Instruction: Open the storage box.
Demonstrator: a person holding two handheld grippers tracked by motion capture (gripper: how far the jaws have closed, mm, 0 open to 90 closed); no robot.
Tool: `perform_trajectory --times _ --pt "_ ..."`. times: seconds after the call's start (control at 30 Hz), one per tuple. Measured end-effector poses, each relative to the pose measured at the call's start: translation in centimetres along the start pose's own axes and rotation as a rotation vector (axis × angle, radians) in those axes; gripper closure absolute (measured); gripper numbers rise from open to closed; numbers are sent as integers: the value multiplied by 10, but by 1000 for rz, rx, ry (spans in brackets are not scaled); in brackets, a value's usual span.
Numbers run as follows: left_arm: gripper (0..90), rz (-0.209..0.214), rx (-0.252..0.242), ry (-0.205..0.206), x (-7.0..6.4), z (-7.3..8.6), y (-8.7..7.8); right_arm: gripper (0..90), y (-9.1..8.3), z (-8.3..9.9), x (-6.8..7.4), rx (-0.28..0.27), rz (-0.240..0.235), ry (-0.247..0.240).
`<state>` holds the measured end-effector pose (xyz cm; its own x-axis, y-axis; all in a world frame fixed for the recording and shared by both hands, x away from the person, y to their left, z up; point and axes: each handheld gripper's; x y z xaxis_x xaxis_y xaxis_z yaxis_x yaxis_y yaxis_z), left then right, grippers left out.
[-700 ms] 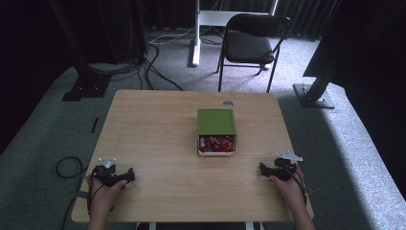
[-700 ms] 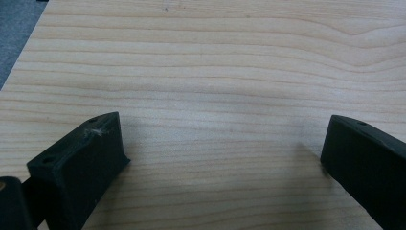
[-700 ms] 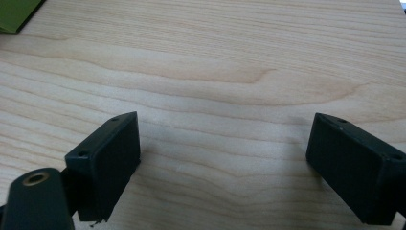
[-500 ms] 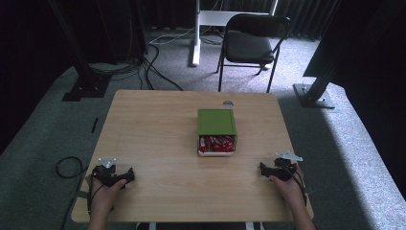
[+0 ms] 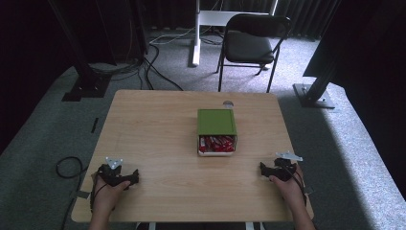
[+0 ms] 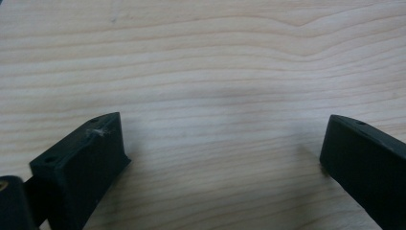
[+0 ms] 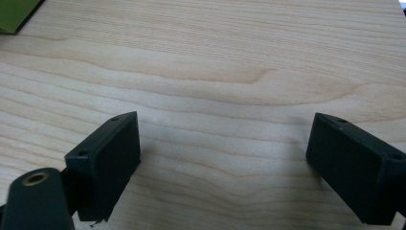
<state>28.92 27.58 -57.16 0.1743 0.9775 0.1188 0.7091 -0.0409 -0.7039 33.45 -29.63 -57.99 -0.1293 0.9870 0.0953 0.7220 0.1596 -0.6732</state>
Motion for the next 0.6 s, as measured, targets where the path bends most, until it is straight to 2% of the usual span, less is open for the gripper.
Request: perform_trajectory --times 0.1,0.33,0.43,0.6 --pt "26 3 -5 36 -6 -4 0 108 0 0 0 0 0 0" --pt "26 17 -16 76 -17 -10 1 108 0 0 0 0 0 0" --pt "26 10 -17 89 -20 -11 2 108 0 0 0 0 0 0" --pt "26 21 -37 136 -34 -19 0 108 0 0 0 0 0 0"
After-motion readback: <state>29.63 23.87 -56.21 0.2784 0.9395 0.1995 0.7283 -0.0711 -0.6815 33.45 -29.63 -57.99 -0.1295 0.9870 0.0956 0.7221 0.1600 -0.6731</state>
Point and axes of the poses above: each handheld gripper's, and its own axes: y roughly forward along the jaws, z roughly out of its underside, x roughly to its left, and after that the axes turned 6 degrees about y, right-handed
